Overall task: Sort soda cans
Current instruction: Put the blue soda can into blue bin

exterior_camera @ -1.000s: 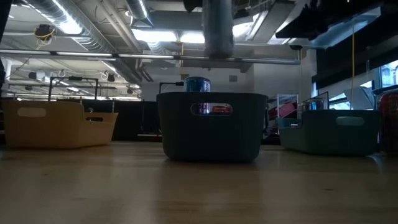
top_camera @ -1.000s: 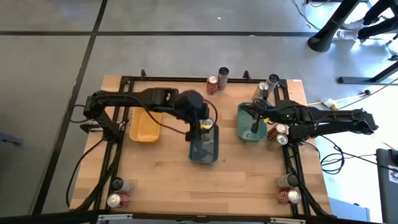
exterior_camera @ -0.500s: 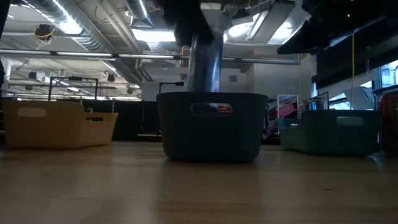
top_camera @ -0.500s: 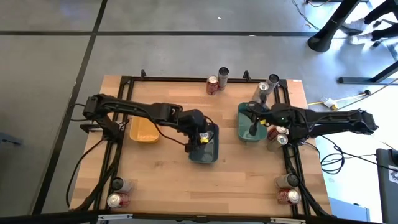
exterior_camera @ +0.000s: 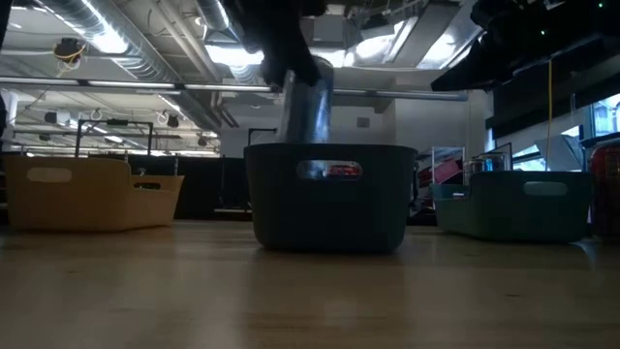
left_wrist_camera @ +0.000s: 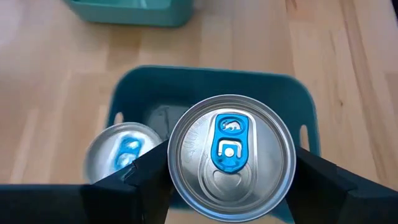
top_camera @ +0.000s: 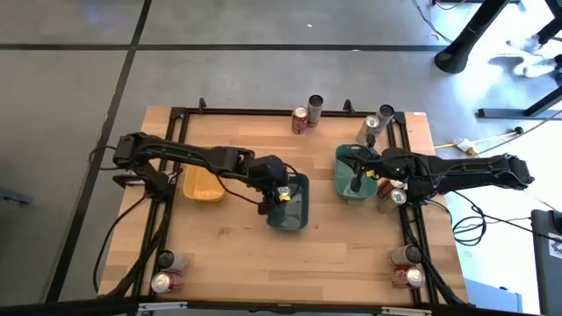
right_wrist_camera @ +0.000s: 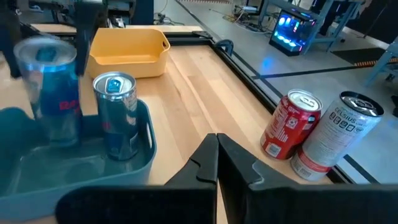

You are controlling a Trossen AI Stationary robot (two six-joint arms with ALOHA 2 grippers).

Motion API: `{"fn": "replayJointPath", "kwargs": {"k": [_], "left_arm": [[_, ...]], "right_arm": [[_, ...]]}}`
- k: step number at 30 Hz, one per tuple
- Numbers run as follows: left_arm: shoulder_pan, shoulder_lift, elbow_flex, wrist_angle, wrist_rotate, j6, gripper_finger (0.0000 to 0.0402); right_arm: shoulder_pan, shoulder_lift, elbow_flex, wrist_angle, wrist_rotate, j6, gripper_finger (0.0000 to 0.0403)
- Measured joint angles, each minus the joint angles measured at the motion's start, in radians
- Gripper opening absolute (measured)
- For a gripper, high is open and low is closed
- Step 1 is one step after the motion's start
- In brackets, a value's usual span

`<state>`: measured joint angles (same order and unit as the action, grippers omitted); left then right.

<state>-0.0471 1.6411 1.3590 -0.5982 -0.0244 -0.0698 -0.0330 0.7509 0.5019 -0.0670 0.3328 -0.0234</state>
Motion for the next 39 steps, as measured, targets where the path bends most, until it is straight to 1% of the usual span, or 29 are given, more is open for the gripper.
{"fn": "replayJointPath", "kwargs": {"k": [3,6,8,12,17,23,27,34,39], "left_arm": [[0.0,-0.06,-0.004,-0.031,-0.042,-0.024,0.0238],[-0.001,-0.111,-0.052,-0.009,-0.073,-0.054,0.0238],[-0.002,-0.133,-0.114,0.049,-0.09,-0.085,0.0238],[-0.006,-0.147,-0.247,0.229,-0.103,-0.164,0.0238],[-0.023,-0.138,-0.327,0.333,-0.14,-0.209,0.0238],[-0.047,-0.139,-0.336,0.352,-0.209,-0.155,0.0238],[-0.052,-0.116,-0.336,0.345,-0.208,-0.109,0.0238],[-0.061,-0.058,-0.338,0.35,-0.208,-0.11,0.0238],[-0.064,-0.059,-0.337,0.339,-0.205,-0.109,0.0238]], "right_arm": [[0.0,0.0,0.0,0.003,0.0,-0.003,0.0005],[0.0,0.0,0.0,0.006,0.0,-0.003,0.0005],[0.0,0.0,0.0,0.005,0.0,-0.003,0.0005],[0.0,0.0,0.0,0.006,0.0,-0.003,0.0005],[0.0,0.0,0.0,0.006,0.0,-0.004,0.0005],[0.0,0.001,0.0,0.006,0.0,-0.004,0.0005],[0.0,0.001,0.0,0.006,0.0,-0.004,0.0005],[0.0,0.001,0.0,0.004,0.017,0.02,0.0005],[0.0,0.001,0.0,0.006,0.018,0.021,0.0005]]}}
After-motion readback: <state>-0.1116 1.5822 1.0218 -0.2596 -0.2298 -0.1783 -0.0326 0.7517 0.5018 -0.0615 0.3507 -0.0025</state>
